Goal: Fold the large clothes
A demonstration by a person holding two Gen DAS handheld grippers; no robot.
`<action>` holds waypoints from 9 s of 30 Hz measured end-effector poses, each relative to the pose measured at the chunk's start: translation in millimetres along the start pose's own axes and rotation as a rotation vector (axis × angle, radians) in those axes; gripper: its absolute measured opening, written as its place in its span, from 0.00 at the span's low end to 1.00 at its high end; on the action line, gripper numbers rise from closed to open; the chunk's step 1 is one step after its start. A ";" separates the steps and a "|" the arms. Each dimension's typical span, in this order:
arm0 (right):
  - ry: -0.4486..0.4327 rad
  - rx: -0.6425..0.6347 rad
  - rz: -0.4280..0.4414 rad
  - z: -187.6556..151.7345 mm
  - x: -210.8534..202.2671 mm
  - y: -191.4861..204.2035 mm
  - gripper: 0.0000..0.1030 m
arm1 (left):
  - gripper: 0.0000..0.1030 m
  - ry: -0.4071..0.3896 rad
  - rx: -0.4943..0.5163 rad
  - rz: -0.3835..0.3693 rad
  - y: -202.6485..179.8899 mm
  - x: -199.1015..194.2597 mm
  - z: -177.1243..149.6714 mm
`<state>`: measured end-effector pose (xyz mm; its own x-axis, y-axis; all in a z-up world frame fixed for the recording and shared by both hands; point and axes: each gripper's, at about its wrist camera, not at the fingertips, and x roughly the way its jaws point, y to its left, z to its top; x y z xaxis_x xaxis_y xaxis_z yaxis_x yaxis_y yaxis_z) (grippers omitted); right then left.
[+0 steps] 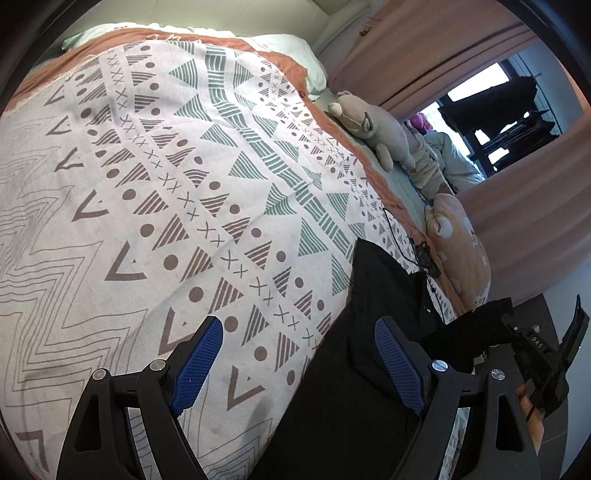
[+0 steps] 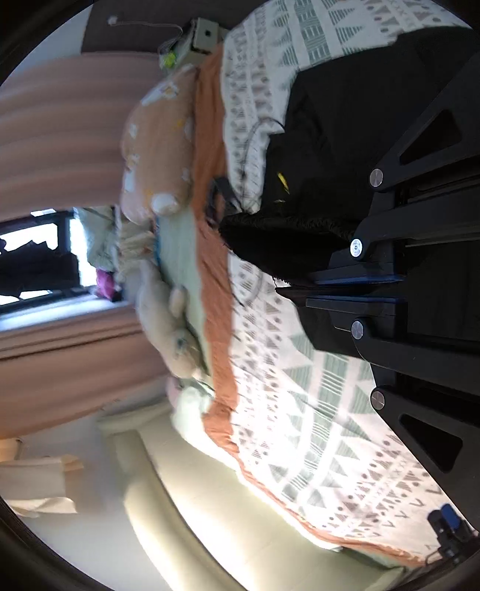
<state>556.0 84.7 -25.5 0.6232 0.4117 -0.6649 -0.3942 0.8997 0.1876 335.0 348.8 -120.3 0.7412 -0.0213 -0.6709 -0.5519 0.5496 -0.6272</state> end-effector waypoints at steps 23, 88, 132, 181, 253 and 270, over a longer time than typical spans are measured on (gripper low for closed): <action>0.114 0.110 -0.092 -82.7 -89.1 -177.7 0.57 | 0.83 0.045 0.244 0.025 -90.3 23.0 -53.6; 0.191 0.364 -0.298 -212.4 -133.9 -374.5 0.73 | 0.72 0.149 0.263 0.047 -105.1 80.9 -97.4; -0.014 0.397 -0.184 -362.5 -360.8 -308.0 0.96 | 0.99 -0.162 0.341 -0.018 17.6 -222.0 -195.9; -0.169 0.817 0.171 -446.9 -291.1 -379.1 0.73 | 0.59 0.311 0.075 -0.294 91.1 -62.2 -224.7; -0.266 0.679 0.263 -397.2 -441.4 -276.5 0.04 | 0.04 0.023 -0.009 -0.379 83.5 -278.0 -233.1; -0.313 0.688 0.267 -373.9 -455.5 -270.3 0.04 | 0.04 -0.001 -0.023 -0.406 64.1 -290.5 -205.4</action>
<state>126.1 -400.4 -43.8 0.7670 0.5561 -0.3202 -0.1159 0.6108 0.7832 5.9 218.7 -46.8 0.9010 -0.2322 -0.3664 -0.2225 0.4776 -0.8499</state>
